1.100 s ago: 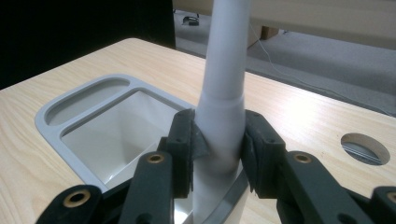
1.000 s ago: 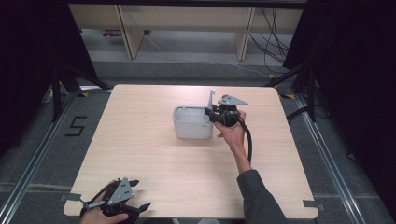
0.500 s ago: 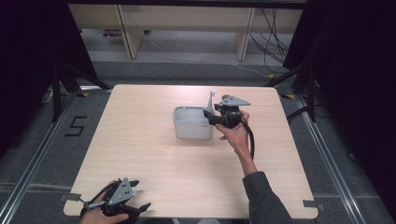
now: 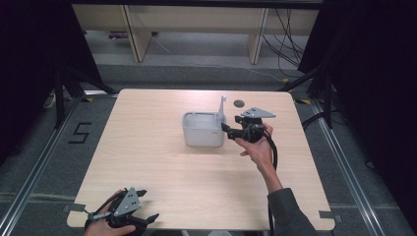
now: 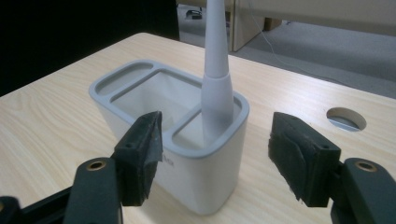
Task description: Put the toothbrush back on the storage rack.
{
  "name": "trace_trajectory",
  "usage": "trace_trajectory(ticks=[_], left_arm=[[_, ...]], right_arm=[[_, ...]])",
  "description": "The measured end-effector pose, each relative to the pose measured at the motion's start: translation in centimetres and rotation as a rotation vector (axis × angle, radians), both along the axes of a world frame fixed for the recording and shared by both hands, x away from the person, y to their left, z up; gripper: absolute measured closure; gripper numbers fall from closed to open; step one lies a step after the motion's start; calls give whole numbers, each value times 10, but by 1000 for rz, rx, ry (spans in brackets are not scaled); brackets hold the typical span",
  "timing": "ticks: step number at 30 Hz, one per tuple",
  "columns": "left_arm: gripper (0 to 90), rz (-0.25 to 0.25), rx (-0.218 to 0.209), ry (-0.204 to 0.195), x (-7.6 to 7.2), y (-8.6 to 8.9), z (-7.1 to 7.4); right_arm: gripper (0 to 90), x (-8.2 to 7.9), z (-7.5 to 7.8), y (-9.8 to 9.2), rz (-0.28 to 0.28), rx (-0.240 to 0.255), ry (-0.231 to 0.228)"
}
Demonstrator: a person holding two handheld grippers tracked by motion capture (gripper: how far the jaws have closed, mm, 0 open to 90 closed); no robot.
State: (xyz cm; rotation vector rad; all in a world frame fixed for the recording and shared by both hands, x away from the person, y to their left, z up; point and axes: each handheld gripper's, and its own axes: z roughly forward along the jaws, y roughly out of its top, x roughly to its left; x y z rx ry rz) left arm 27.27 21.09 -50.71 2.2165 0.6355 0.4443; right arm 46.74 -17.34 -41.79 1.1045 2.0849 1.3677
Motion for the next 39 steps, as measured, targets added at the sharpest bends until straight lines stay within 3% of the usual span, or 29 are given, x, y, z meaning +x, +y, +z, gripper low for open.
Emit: trace_trajectory(ticks=[5,8,10,11,13,14,16,17,19,20,21,22,23,25,26,27,28,29,30,31,32,33,34,36,38,39], left_arm=[[148,1,-5,-6,0,0,0],[147,-7,12,8,0,1,2],[147,4,-6,-11,0,0,0],[148,0,-5,-9,0,0,0],[147,-6,8,-6,0,1,1],[147,-5,7,-6,0,1,2],[147,0,3,-12,0,0,1],[148,2,-4,-10,0,0,0],[147,0,3,-12,0,1,1],[147,-6,8,-5,0,1,2],[147,-4,6,-7,0,1,1],[147,-4,5,-6,0,1,1],[147,-3,-13,9,0,0,1],[147,0,-9,10,0,0,2],[147,-8,16,2,0,2,3],[147,-10,16,1,0,2,3],[148,-11,18,1,1,2,3],[148,-1,-14,9,0,0,1],[147,-10,17,3,0,2,3],[148,-8,16,2,0,2,3],[147,-9,17,1,0,2,3],[148,-10,17,3,0,2,2],[147,-3,-14,9,0,0,1],[148,-9,9,3,0,1,2],[147,1,3,-12,0,1,1],[147,2,-2,-11,0,0,0]], right_arm=[[339,-9,0,-5,-1,5,25],[333,-14,0,-6,-9,-7,20],[319,-14,0,-7,10,-15,-5],[306,-18,1,-5,-2,8,34],[301,-19,1,-5,6,-4,2],[296,-21,1,-5,2,-4,24],[285,-23,1,-4,3,-15,6],[280,-25,1,-3,6,5,32],[260,-27,1,-2,8,-6,29],[258,-28,0,-2,14,-15,15],[256,-31,0,-1,2,-11,41],[253,-30,-1,-1,21,-12,24],[249,-32,-1,0,16,-15,28],[245,-34,-2,0,20,-38,11],[245,-36,-4,2,14,-11,32],[239,-37,-4,2,25,-34,22],[236,-37,-6,3,32,-19,42],[234,-39,-7,4,33,-15,43],[232,-39,-8,4,34,-37,16],[228,-41,-8,5,28,-33,42],[226,-41,-9,5,46,-45,17],[223,-42,-9,6,46,-47,25],[223,-46,-10,9,40,-37,45],[222,-47,-10,10,51,-46,38],[221,-48,-12,11,65,-51,28],[221,-51,-12,14,55,-31,54]])
